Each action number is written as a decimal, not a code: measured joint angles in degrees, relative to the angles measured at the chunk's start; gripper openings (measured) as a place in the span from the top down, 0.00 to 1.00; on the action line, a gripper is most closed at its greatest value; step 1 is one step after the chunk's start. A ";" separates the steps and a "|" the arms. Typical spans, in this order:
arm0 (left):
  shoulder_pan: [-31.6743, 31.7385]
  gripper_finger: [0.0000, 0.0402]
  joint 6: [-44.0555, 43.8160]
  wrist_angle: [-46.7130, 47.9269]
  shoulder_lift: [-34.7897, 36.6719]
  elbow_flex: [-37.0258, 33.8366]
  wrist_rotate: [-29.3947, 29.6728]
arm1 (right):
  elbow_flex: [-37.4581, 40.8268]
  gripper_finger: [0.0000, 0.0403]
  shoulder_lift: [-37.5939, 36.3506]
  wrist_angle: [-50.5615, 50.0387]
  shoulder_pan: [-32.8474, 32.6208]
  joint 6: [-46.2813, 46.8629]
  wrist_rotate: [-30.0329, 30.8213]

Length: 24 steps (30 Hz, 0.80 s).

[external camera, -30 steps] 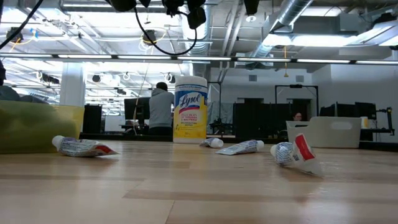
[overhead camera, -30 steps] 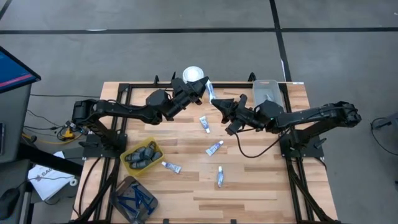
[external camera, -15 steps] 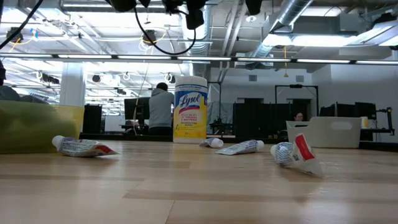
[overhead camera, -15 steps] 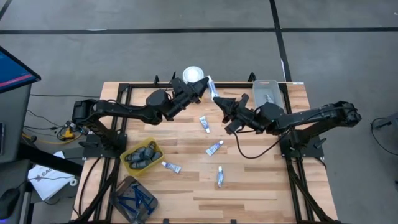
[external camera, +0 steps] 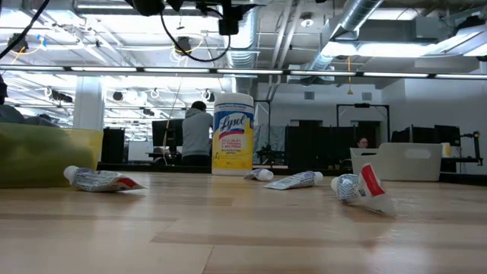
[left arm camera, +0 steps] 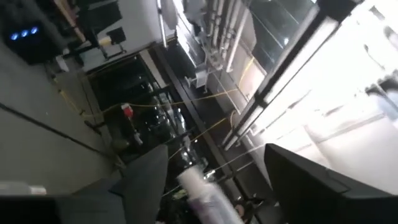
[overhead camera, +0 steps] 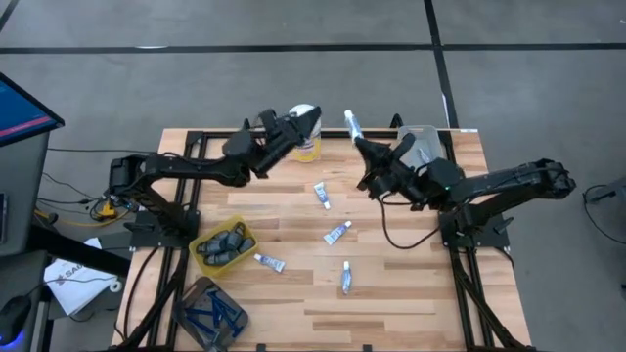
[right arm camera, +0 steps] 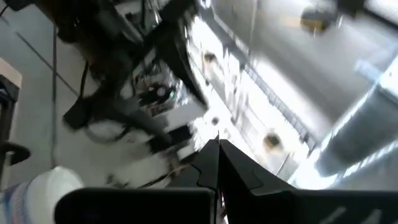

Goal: Pick & Place Travel size toiletries
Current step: Put the white toothpaste into the gray bin

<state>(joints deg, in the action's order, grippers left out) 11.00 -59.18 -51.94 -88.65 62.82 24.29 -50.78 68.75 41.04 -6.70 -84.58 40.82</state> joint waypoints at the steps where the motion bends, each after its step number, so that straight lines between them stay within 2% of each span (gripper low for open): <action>1: 0.69 0.33 1.14 0.18 0.66 -0.15 -1.26 | 0.00 1.00 -0.79 -1.15 0.50 2.54 1.19; 6: 3.59 0.29 7.93 0.18 5.32 -1.46 -7.55 | -0.04 1.00 -5.44 -13.82 6.20 20.99 7.65; 12: 4.83 0.31 17.96 1.10 13.53 -5.45 -11.06 | -0.02 1.00 -9.24 -42.97 19.73 51.29 8.18; 17: 4.82 0.33 22.42 1.63 20.08 -9.71 -11.20 | -0.02 1.00 -7.81 -61.71 31.88 70.21 0.78; 20: 4.81 0.34 22.87 2.06 23.32 -12.56 -11.17 | 0.00 1.00 -4.99 -69.43 38.11 77.02 -3.64; 24: 4.78 0.35 22.88 2.01 26.61 -15.86 -11.14 | 0.00 1.00 -0.51 -75.60 44.45 81.65 -8.57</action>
<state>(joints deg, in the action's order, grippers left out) 15.78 -36.29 -49.93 -62.05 46.96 13.15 -50.78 68.25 -34.56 37.75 -2.93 32.25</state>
